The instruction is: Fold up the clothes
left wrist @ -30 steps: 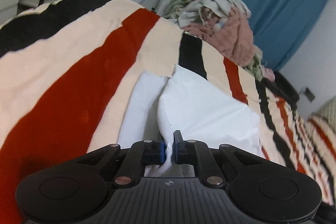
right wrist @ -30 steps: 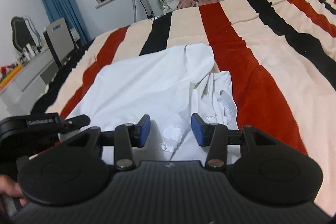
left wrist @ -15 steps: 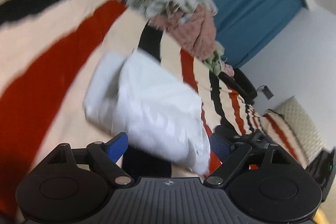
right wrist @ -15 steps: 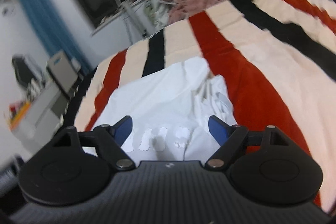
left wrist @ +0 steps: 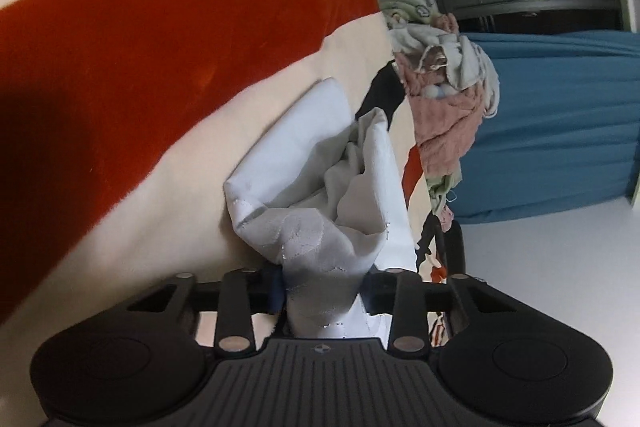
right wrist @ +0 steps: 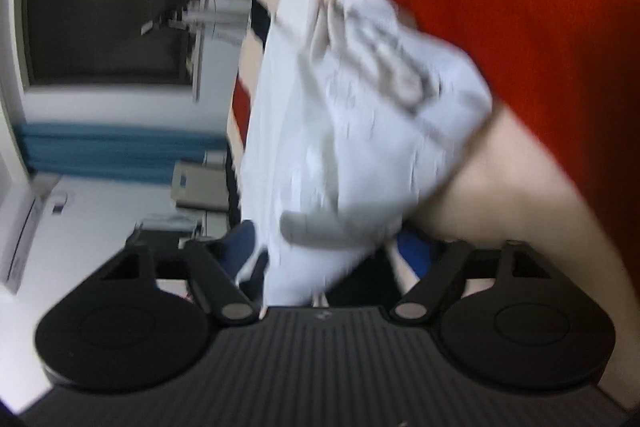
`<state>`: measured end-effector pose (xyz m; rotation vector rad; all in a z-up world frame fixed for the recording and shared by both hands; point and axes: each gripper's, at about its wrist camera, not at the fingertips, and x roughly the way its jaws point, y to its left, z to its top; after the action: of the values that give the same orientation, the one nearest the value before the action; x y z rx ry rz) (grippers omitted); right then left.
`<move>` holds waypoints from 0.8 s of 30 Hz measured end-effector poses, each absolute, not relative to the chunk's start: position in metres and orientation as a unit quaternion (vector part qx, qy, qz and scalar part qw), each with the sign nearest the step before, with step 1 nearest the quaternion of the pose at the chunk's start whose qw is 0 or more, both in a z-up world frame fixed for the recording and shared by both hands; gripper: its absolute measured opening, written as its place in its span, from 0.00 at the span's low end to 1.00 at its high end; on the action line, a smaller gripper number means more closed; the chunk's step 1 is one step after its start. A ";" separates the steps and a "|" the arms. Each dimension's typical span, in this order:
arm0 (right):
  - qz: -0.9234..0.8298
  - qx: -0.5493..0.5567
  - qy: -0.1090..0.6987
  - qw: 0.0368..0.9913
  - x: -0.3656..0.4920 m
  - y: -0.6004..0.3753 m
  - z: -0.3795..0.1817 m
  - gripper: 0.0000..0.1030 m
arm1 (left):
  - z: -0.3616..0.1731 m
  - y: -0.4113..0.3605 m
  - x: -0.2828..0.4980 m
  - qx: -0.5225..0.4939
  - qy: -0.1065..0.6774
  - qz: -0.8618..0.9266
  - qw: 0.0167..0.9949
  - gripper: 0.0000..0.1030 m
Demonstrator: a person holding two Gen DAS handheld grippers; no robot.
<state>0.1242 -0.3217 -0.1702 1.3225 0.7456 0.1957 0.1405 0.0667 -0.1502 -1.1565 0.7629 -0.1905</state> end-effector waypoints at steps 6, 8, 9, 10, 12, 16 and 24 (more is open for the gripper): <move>0.041 0.600 0.304 0.739 0.121 -0.323 -0.174 0.45 | -0.140 0.065 0.134 -0.526 0.333 -0.105 0.775 0.24; 0.038 0.589 0.294 0.751 0.115 -0.323 -0.170 0.30 | -0.133 0.064 0.129 -0.521 0.328 -0.115 0.779 0.23; 0.038 0.583 0.288 0.759 0.112 -0.324 -0.167 0.28 | -0.129 0.063 0.124 -0.518 0.327 -0.119 0.782 0.23; 0.040 0.576 0.279 0.768 0.107 -0.325 -0.163 0.26 | -0.126 0.061 0.119 -0.514 0.325 -0.123 0.784 0.23; 0.041 0.563 0.265 0.781 0.097 -0.327 -0.153 0.24 | -0.117 0.061 0.107 -0.512 0.327 -0.137 0.782 0.23; 0.041 0.539 0.249 0.804 0.066 -0.334 -0.130 0.23 | -0.098 0.062 0.083 -0.508 0.336 -0.164 0.776 0.23; 0.040 0.555 0.249 0.793 0.037 -0.364 -0.072 0.24 | -0.027 0.031 0.094 -0.478 0.406 -0.207 0.751 0.23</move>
<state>0.0365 -0.3635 -0.0717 1.1935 0.5348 0.0856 0.0944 0.0313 -0.0272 -1.0445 0.8874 -0.4518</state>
